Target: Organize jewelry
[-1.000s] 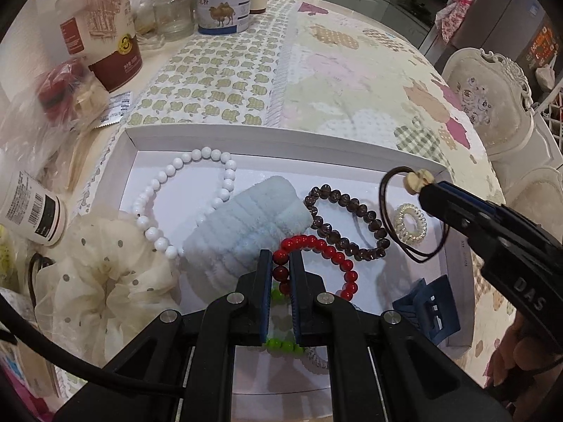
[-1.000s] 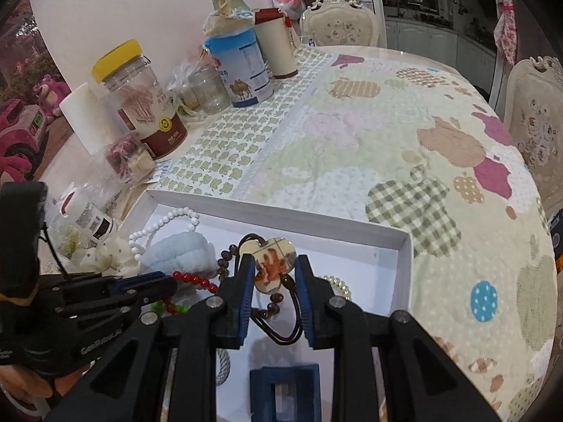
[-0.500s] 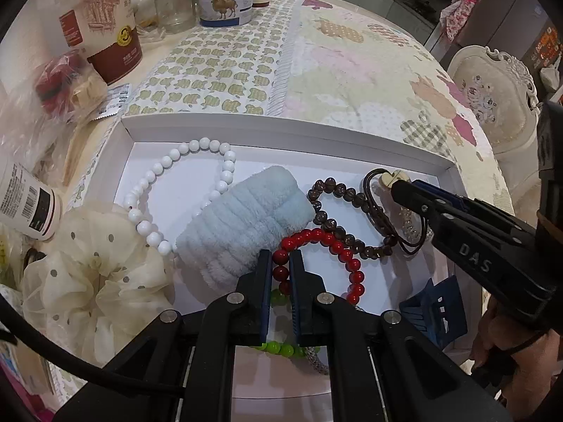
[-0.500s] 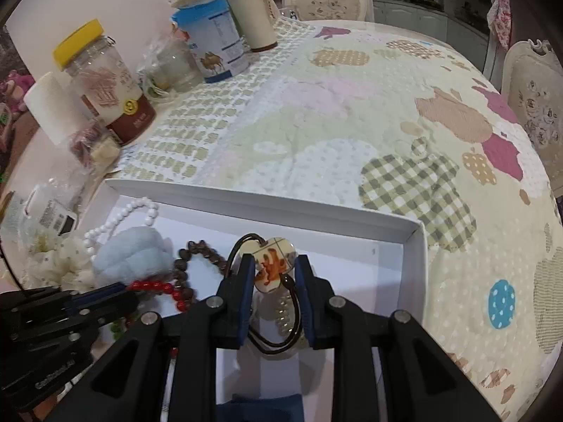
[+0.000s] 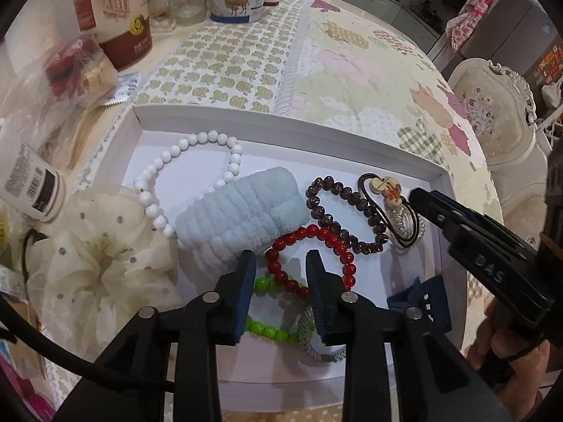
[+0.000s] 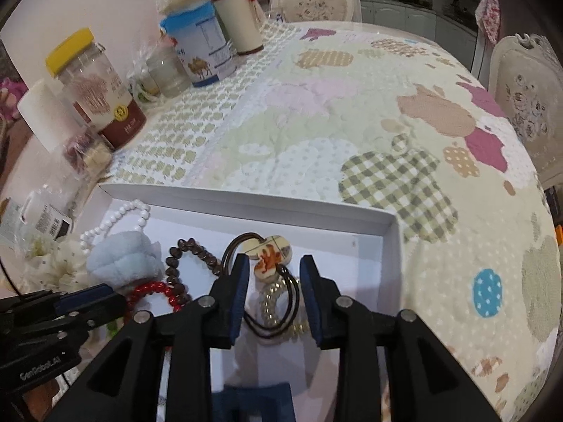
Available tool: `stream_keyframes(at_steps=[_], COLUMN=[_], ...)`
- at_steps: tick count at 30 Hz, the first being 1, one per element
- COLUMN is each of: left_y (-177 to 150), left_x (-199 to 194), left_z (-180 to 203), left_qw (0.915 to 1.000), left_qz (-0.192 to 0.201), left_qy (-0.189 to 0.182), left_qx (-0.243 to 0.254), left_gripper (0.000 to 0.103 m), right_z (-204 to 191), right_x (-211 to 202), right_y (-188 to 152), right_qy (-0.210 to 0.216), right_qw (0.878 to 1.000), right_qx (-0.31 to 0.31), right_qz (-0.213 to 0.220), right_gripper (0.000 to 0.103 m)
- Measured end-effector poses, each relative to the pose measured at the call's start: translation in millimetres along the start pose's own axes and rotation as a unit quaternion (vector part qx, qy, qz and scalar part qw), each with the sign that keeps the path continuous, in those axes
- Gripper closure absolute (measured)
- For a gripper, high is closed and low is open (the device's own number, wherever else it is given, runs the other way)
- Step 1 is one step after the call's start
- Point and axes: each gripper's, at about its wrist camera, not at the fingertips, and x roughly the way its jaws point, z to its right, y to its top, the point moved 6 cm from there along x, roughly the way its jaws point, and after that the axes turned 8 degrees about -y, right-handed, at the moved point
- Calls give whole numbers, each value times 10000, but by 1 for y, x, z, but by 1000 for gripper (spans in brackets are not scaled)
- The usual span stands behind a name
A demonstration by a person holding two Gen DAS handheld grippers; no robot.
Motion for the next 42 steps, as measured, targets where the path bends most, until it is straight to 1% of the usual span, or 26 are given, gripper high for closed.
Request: stream_keyframes(at_steps=[3, 6, 12, 15, 21, 25, 29, 33, 42], left_y=[-3, -7, -15, -21, -31, -38, -44, -50, -61], left_x=[-7, -14, -33, -44, -67, -85, -100, -115, -146], left_z=[3, 1, -1, -1, -1, 0, 4, 10, 19], left_qw=[9999, 9995, 9989, 9981, 9962, 9936, 9916, 9892, 9832], left_qz=[56, 90, 292, 383, 593, 833, 998, 1158, 1504], left_qy=[109, 306, 363, 462, 606, 740, 797, 860, 967], left_qx=[72, 88, 75, 133, 175, 181, 208, 276, 369], left_gripper=[71, 71, 71, 71, 71, 71, 71, 71, 71], right_z=[2, 1, -5, -8, -21, -28, -36, -41, -55], right_x=[-16, -32, -64, -78, -100, -116, -131, -147, -174], right_y=[-4, -10, -21, -28, -43, -52, -60, -63, -70], right_qy=[20, 3, -138, -92, -163, -164, -142, -140, -149], right_qw=[9999, 9997, 9989, 9984, 9976, 9966, 9962, 9953, 9939], right_qx=[96, 107, 99, 189, 153, 188, 110, 92, -29], right_qz=[111, 214, 438, 530, 657, 783, 848, 950, 1093], right_gripper=[67, 65, 62, 59, 57, 56, 55, 48, 47])
